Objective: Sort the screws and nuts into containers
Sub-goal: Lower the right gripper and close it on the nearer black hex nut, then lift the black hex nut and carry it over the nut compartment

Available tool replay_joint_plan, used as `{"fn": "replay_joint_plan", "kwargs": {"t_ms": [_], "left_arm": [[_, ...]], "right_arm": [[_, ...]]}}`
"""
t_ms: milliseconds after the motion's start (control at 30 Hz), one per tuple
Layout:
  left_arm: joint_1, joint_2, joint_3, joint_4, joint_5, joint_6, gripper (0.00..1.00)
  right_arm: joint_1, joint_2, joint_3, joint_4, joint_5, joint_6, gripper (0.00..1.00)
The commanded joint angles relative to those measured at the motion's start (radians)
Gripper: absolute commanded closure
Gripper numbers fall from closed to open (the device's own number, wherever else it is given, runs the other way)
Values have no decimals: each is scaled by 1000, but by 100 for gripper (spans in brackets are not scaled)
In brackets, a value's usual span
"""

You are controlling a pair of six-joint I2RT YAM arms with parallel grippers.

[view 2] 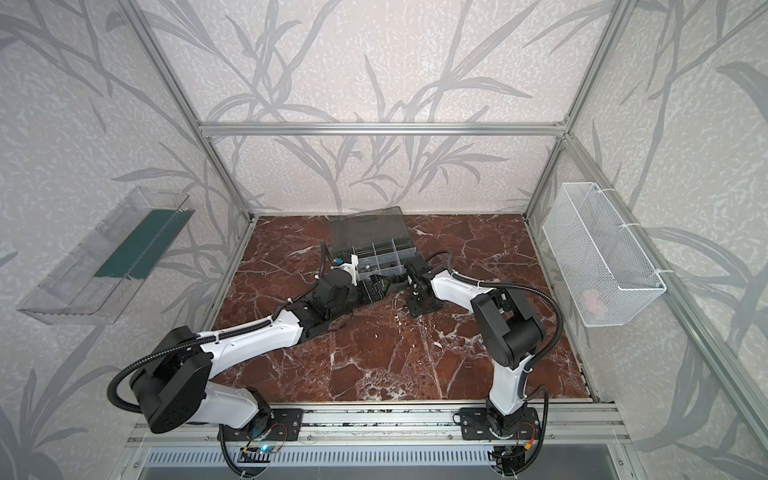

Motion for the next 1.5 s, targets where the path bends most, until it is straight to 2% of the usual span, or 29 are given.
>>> {"fn": "replay_joint_plan", "kwargs": {"t_ms": [0, 167, 533, 733, 1200, 1467], "left_arm": [[6, -33, -12, 19, -30, 10, 1], [7, -36, -14, 22, -34, 12, 1], [8, -39, -19, 24, -39, 19, 1], [10, -45, -18, 25, -45, 24, 1], [14, -44, -19, 28, -46, 28, 1], [33, -50, -22, 33, -49, 31, 1]], "right_arm": [[8, -39, -27, -20, -34, 2, 44], [14, -44, -32, -29, -42, -24, 50], [32, -8, 1, -42, -43, -106, 51], [33, 17, 20, -57, -32, -135, 60], [36, 57, 36, -74, 12, -121, 74], [35, 30, 84, -96, 29, -99, 79]]}}
